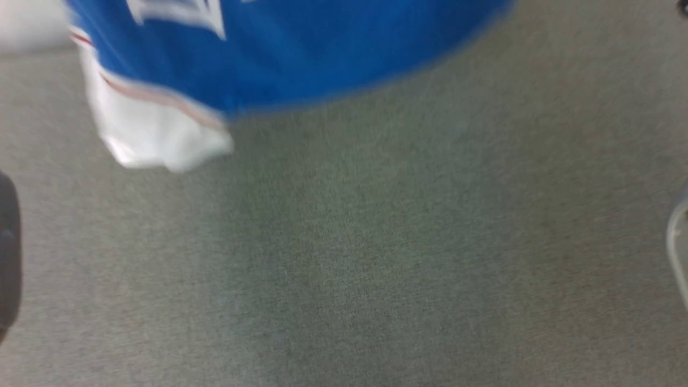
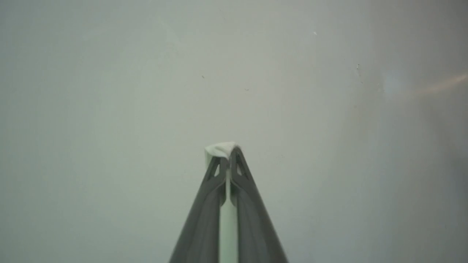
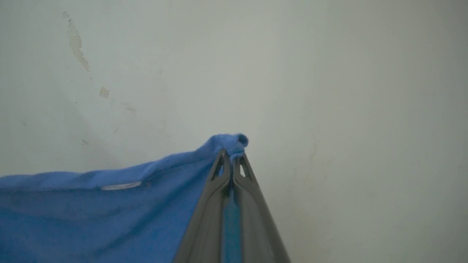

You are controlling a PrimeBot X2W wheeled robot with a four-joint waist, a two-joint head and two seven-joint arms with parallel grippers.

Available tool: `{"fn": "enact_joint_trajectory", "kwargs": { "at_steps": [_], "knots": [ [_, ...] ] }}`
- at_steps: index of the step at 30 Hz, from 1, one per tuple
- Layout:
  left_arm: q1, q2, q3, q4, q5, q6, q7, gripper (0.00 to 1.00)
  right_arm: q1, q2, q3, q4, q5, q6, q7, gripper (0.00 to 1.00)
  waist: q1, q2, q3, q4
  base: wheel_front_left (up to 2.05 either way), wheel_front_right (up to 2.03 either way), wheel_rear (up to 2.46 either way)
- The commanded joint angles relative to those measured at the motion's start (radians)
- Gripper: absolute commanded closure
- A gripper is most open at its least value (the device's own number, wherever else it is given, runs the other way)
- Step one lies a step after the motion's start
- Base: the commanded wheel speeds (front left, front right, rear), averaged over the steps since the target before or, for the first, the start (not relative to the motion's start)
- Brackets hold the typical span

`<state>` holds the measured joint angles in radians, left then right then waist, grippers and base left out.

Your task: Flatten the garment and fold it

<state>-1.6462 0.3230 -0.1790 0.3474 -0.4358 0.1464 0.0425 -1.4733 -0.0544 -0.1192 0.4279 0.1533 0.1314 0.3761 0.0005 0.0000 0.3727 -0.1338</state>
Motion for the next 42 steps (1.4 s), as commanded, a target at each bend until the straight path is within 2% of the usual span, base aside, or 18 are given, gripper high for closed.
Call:
{"fn": "enact_joint_trajectory", "kwargs": {
  "at_steps": [1,9,17,22,27,30,36,39,42],
  "knots": [
    [-0.015,-0.001,-0.001,0.012,0.010,-0.012,-0.017,1.00,-0.018,0.002,-0.007,0.010,-0.012,-0.001,-0.014,1.00,-0.0005,0.0000,0.179,-0.007,0.00,0.00,0.00],
    [-0.076,-0.011,-0.013,0.116,0.002,-0.094,-0.173,1.00,-0.072,-0.020,0.002,0.082,-0.094,-0.001,-0.140,1.00,-0.0005,0.0000,0.272,0.025,0.00,0.00,0.00],
    [0.077,-0.026,-0.007,0.155,-0.048,-0.175,-0.275,1.00,0.011,-0.086,0.092,0.173,-0.056,-0.001,-0.242,1.00,-0.0005,0.0000,0.278,0.051,0.00,0.00,0.00],
    [0.252,-0.019,-0.008,0.060,-0.078,-0.215,-0.290,1.00,0.120,-0.141,0.208,0.138,0.057,-0.001,-0.282,1.00,-0.0005,0.0000,0.228,0.068,0.00,0.00,0.00],
    [0.510,0.020,-0.021,-0.140,-0.111,-0.234,-0.270,1.00,0.310,-0.216,0.283,-0.013,0.204,-0.001,-0.270,1.00,-0.0005,0.0000,0.147,0.085,0.00,0.00,0.00],
    [0.700,0.044,-0.032,-0.295,-0.131,-0.221,-0.225,1.00,0.467,-0.255,0.272,-0.134,0.280,-0.001,-0.243,1.00,-0.0005,0.0000,0.095,0.094,0.00,0.00,0.00],
    [1.093,0.093,-0.013,-0.590,-0.183,-0.137,-0.130,1.00,0.792,-0.276,0.171,-0.358,0.358,-0.001,-0.183,1.00,-0.0005,0.0000,0.010,0.101,0.00,0.00,0.00],
    [1.282,0.103,0.002,-0.680,-0.208,-0.093,-0.106,1.00,0.941,-0.260,0.135,-0.442,0.363,-0.001,-0.161,1.00,-0.0005,0.0000,-0.031,0.097,0.00,0.00,0.00],
    [1.455,0.117,0.002,-0.712,-0.240,-0.074,-0.078,1.00,1.081,-0.247,0.114,-0.504,0.371,-0.001,-0.141,1.00,-0.0005,0.0000,-0.075,0.099,0.00,0.00,0.00]
  ]
}}
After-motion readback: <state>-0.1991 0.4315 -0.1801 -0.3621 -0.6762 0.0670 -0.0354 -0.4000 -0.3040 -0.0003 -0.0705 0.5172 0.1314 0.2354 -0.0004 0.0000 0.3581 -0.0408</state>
